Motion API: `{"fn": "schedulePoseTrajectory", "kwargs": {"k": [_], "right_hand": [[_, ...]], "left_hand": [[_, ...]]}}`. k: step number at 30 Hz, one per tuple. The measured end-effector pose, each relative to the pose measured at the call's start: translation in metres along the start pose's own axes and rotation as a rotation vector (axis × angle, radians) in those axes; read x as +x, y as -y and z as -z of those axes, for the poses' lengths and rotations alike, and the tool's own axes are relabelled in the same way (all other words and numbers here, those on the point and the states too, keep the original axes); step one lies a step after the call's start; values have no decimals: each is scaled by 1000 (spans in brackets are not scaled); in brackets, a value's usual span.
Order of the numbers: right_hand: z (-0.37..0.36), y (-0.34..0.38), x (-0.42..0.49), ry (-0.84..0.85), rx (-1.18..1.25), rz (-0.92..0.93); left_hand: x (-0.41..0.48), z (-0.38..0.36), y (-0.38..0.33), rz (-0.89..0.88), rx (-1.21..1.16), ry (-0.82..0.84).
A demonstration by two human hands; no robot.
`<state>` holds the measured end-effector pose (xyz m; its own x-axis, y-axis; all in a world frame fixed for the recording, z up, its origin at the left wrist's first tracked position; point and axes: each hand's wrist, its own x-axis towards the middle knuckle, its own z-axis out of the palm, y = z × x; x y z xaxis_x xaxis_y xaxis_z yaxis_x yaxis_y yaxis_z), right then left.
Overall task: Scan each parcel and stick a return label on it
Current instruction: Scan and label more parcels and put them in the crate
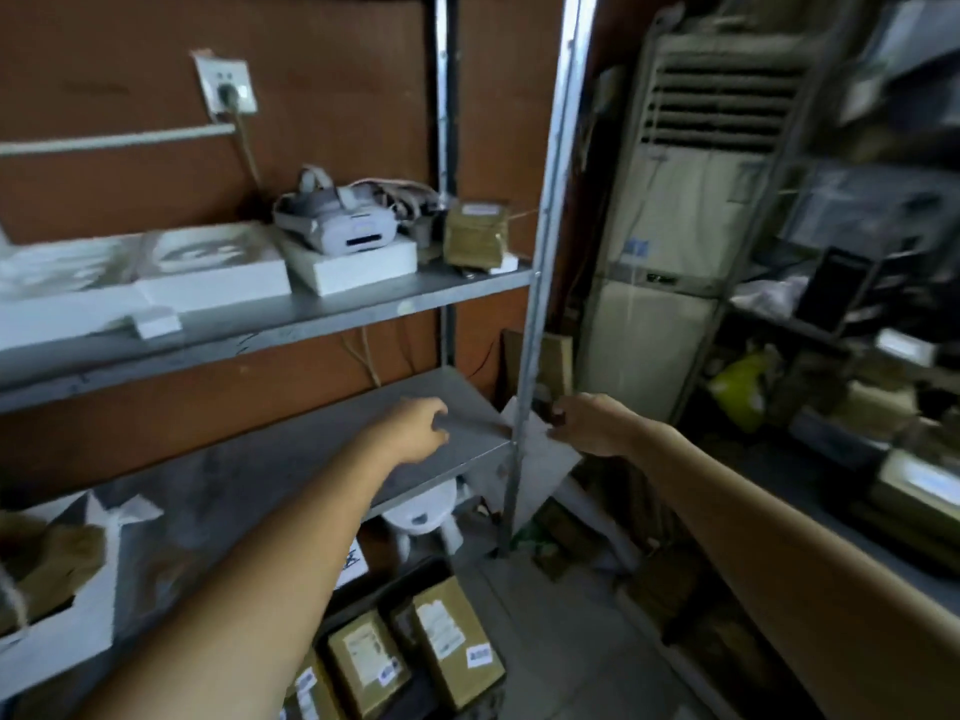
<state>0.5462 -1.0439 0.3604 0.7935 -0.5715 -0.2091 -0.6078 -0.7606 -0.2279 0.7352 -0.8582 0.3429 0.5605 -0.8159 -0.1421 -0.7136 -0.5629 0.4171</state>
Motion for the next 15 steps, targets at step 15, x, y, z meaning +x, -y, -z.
{"fn": "schedulePoseTrajectory", "kwargs": {"k": [15], "right_hand": [[76,-306,-239,-147,148,-309]], "left_hand": [[-20,-122,-371,-316,103,132]]}}
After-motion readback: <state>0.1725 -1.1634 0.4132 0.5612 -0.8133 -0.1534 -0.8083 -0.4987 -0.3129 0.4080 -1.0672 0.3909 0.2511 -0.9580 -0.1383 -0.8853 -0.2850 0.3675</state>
